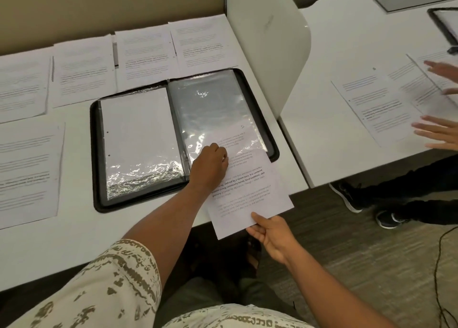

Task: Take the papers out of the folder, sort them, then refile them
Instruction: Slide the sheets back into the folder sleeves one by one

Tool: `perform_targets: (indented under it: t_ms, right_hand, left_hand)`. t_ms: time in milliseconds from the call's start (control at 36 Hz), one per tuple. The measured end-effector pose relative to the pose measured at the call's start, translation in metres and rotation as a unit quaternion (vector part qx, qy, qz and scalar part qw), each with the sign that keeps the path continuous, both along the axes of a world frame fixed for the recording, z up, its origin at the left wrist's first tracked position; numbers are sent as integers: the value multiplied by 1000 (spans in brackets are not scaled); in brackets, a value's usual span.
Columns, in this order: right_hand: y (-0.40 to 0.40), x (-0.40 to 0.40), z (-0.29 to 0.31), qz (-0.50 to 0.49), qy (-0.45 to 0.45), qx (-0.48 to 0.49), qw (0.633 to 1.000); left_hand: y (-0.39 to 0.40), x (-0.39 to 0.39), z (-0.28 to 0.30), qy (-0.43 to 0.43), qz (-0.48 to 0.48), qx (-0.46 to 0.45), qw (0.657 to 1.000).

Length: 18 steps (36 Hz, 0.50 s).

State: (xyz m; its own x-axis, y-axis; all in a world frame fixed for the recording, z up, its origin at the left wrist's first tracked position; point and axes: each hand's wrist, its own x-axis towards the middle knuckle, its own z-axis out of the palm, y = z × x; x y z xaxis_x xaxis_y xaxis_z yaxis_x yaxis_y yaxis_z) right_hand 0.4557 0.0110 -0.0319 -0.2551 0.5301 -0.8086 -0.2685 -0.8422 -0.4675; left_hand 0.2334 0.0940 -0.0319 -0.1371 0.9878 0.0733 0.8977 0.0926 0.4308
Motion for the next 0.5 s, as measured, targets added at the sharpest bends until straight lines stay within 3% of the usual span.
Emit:
perform_targets:
  t_ms: [500]
  right_hand:
    - [52, -69, 36, -91, -30, 31, 995]
  left_hand:
    - [-7, -11, 13, -15, -9, 28, 999]
